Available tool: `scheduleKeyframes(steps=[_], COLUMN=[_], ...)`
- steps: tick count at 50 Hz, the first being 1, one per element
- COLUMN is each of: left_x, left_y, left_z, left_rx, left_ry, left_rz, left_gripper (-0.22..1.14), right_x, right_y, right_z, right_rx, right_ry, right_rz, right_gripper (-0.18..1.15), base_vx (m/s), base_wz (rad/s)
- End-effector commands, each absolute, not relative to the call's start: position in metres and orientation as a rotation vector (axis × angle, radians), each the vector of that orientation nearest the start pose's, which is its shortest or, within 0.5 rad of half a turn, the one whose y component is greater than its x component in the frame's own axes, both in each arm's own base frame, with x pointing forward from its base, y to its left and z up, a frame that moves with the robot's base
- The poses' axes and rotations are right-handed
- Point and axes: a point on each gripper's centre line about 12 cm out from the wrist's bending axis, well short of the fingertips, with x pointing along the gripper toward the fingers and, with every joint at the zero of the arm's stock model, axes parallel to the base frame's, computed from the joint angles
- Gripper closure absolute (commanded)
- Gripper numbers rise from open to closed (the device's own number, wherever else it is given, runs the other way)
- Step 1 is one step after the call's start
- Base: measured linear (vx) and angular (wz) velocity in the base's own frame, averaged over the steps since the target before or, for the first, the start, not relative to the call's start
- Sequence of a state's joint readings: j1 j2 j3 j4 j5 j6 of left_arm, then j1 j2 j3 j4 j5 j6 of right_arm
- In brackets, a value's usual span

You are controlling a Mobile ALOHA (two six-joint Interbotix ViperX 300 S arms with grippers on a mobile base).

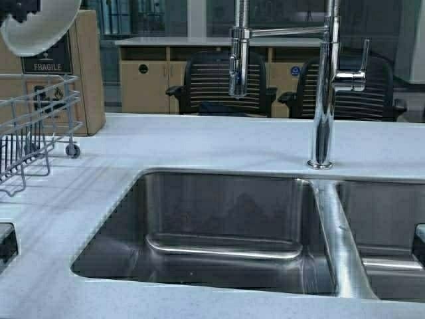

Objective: Wash the pan

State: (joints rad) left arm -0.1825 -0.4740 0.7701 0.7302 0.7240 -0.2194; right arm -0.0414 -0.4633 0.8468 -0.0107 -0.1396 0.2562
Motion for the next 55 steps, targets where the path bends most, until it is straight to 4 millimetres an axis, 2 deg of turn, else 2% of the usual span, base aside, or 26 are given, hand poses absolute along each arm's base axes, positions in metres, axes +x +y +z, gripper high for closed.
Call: scheduleKeyframes(steps=[1, 13, 27, 38, 50, 55], left_x=[0.270, 0.255, 0.248, 0.252, 0.264, 0.267], left_y=[0.017, 0.047, 0.066, 0.080, 0.086, 0.087], left_z=[0.251, 0.215, 0.192, 0.173, 0.144, 0.139], left_rx=[0.597, 0.543, 0.494, 0.478, 0.463, 0.452], left_ry=[0.863, 0.933, 0.939, 0.989, 1.077, 1.097], left_rz=[0.134, 0.186, 0.202, 0.206, 0.176, 0.177], left_gripper=[0.89, 0.89, 0.89, 0.89, 0.89, 0.89], right_x=[0.314, 0.315, 0.314, 0.315, 0.315, 0.315], right_y=[-0.013, -0.013, -0.013, -0.013, -0.013, -0.013], right_z=[0.293, 0.295, 0.293, 0.289, 0.287, 0.287], right_rx=[0.248, 0.236, 0.234, 0.234, 0.234, 0.233], right_ry=[0.199, 0.195, 0.200, 0.212, 0.220, 0.221], right_rz=[-0.066, -0.063, -0.062, -0.065, -0.066, -0.066], right_gripper=[0.92, 0.92, 0.92, 0.92, 0.92, 0.92], base_vx=[0.00, 0.00, 0.00, 0.00, 0.00, 0.00], base_wz=[0.00, 0.00, 0.00, 0.00, 0.00, 0.00])
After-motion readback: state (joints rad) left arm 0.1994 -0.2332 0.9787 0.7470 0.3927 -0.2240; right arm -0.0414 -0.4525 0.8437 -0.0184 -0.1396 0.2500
